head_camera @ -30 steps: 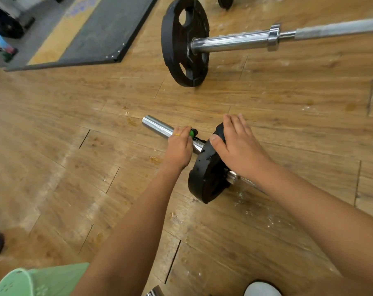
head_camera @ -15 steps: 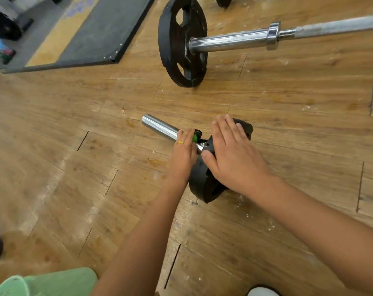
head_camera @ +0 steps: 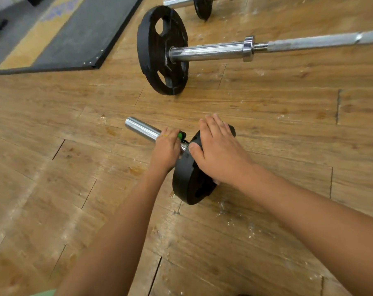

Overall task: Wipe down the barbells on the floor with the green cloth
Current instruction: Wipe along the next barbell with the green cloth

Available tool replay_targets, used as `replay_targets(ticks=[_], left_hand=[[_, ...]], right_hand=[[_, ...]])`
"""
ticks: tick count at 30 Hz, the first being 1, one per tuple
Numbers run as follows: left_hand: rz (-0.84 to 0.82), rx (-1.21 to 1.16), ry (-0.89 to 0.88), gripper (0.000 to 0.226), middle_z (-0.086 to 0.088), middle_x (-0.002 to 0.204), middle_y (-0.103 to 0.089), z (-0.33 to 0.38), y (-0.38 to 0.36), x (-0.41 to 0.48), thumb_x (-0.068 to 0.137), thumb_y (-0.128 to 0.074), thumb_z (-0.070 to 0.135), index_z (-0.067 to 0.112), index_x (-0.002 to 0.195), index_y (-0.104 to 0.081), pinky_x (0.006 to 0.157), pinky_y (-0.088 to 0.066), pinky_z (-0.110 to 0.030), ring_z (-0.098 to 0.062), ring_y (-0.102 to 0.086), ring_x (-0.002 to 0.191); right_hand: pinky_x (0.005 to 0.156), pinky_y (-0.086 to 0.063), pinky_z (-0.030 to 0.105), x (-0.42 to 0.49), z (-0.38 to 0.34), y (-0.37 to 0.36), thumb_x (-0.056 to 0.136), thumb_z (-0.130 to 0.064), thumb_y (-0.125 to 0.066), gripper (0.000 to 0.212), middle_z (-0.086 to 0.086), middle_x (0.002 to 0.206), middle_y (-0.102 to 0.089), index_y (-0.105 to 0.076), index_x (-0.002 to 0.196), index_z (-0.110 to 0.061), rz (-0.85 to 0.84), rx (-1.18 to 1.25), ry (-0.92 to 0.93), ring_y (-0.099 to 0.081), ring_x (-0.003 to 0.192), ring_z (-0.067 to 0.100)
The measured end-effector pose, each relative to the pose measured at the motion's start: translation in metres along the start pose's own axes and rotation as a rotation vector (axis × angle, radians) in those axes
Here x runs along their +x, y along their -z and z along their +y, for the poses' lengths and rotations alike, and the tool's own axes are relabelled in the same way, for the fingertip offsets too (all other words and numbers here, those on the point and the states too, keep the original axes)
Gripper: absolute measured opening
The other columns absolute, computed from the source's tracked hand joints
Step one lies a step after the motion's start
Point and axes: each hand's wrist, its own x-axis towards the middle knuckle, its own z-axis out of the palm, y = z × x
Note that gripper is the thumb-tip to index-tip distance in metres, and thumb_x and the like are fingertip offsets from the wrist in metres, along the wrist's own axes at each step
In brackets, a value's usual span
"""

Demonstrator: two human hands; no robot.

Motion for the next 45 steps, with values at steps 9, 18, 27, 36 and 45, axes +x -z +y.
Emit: replay_targets(ticks=[9, 18, 27, 36, 45], left_hand=[[0.005, -0.022, -0.087, 0.036, -0.016, 0.131, -0.059, 0.004, -0.006, -0.008, 0.101, -0.052, 0.003, -0.001, 0.136, -0.056, 0.113, -0.036, -0.038, -0.028, -0.050, 0.126], [0.010, -0.034, -0.100, 0.048, -0.016, 0.147, -0.049, 0.014, -0.014, -0.012, 0.100, -0.055, 0.002, 0.000, 0.147, -0.046, 0.121, -0.025, -0.045, -0.034, -0.033, 0.145], [0.172, -0.021, -0.102, 0.031, -0.019, 0.121, -0.064, 0.024, -0.019, 0.015, 0.096, -0.052, -0.002, -0.004, 0.125, -0.062, 0.102, -0.041, -0.045, -0.035, -0.053, 0.119], [0.106, -0.044, -0.176, 0.042, -0.017, 0.138, -0.056, 0.022, -0.023, 0.020, 0.098, -0.055, 0.002, -0.001, 0.140, -0.053, 0.112, -0.037, -0.049, -0.033, -0.047, 0.136], [0.093, -0.101, -0.080, 0.040, -0.013, 0.145, -0.053, 0.023, -0.017, 0.042, 0.105, -0.045, 0.009, 0.004, 0.144, -0.052, 0.122, -0.024, -0.047, -0.032, -0.034, 0.146]], right_hand=[[0.126, 0.000, 0.041, 0.009, 0.012, 0.009, 0.106, -0.047, -0.026, 0.070, 0.012, 0.168, -0.003, -0.006, 0.159, -0.007, -0.072, 0.052, -0.011, 0.006, 0.155, 0.023], [0.119, 0.005, 0.033, 0.024, 0.034, 0.018, 0.106, -0.051, -0.023, 0.070, 0.007, 0.168, 0.000, -0.003, 0.160, -0.011, -0.132, 0.103, -0.054, 0.008, 0.154, 0.019], [0.120, 0.008, 0.035, 0.025, 0.026, 0.028, 0.107, -0.046, -0.019, 0.068, 0.013, 0.167, 0.004, -0.001, 0.159, -0.006, -0.051, -0.055, -0.100, 0.010, 0.154, 0.024], [0.122, 0.005, 0.037, 0.025, 0.021, 0.015, 0.101, -0.047, -0.033, 0.077, 0.013, 0.168, 0.003, -0.004, 0.159, -0.006, 0.018, 0.023, -0.152, 0.010, 0.154, 0.023], [0.124, 0.000, 0.040, 0.040, 0.037, 0.028, 0.102, -0.049, -0.033, 0.076, 0.008, 0.168, 0.003, -0.002, 0.160, -0.008, -0.039, 0.130, -0.206, 0.010, 0.154, 0.021]])
